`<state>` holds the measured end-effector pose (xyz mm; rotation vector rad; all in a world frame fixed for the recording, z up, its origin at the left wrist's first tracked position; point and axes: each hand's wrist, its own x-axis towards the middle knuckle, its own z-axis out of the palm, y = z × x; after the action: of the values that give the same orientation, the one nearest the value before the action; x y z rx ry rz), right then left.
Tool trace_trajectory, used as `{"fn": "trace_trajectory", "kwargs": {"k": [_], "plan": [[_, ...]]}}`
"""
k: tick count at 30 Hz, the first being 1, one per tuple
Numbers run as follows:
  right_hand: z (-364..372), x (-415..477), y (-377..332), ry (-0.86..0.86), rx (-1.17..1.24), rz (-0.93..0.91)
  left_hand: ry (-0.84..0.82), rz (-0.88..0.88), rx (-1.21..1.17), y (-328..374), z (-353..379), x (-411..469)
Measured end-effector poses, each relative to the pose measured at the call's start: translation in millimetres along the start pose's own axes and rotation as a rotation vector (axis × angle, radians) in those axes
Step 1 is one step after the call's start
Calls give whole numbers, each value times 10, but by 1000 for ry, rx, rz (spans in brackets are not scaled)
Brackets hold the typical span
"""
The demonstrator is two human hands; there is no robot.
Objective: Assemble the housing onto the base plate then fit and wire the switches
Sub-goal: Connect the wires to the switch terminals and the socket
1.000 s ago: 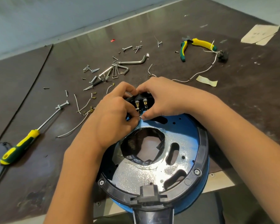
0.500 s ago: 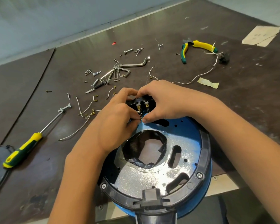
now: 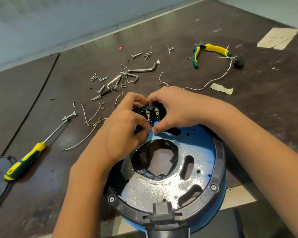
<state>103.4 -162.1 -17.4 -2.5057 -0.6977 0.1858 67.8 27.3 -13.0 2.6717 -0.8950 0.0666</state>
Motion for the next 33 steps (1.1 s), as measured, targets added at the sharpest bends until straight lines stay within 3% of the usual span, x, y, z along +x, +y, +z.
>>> {"fn": "trace_trajectory", "kwargs": {"k": [33], "plan": [[10,0,-22,14,-5,-29,21,7,53,35,1,16]]}}
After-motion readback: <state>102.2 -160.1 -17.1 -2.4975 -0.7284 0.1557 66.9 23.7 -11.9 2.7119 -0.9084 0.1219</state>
